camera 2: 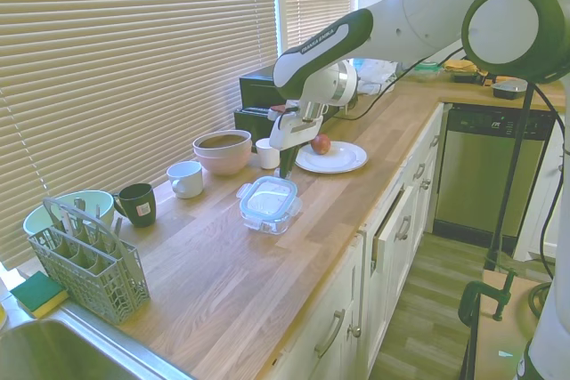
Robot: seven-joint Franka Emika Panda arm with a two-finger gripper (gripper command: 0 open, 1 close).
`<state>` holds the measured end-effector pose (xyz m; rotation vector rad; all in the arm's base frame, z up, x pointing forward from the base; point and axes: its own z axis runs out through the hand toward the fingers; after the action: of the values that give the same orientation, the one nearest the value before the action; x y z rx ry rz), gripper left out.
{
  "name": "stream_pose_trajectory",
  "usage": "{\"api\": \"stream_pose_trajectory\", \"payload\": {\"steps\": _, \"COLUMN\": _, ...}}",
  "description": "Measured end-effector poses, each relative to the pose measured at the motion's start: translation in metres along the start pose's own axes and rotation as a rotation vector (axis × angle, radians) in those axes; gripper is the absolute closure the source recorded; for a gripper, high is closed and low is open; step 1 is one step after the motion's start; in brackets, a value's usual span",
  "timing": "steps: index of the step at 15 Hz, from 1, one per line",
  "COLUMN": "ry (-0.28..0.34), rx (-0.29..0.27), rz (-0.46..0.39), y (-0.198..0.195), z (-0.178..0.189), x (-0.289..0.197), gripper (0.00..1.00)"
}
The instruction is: Cover the lid of the food container
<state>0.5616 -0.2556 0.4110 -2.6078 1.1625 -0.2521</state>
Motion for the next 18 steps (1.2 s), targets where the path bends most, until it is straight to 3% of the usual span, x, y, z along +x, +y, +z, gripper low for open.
{"api": "stream_pose_trajectory", "payload": {"steps": 4, "ry": -0.013, "rx": -0.017, "rz": 0.017, "y": 0.012, "z": 0.014, "x": 0.008, "gripper": 1.00}}
{"api": "stream_pose_trajectory", "payload": {"steps": 13, "ry": -0.026, "rx": -0.072, "rz": -0.020, "y": -0.003, "z": 0.037, "x": 0.036, "gripper": 1.00}}
{"api": "stream_pose_trajectory", "payload": {"steps": 14, "ry": -0.027, "rx": -0.079, "rz": -0.025, "y": -0.003, "z": 0.037, "x": 0.036, "gripper": 0.00}}
{"api": "stream_pose_trajectory", "payload": {"steps": 18, "ry": -0.041, "rx": -0.102, "rz": -0.038, "y": -0.002, "z": 0.035, "x": 0.037, "gripper": 0.00}}
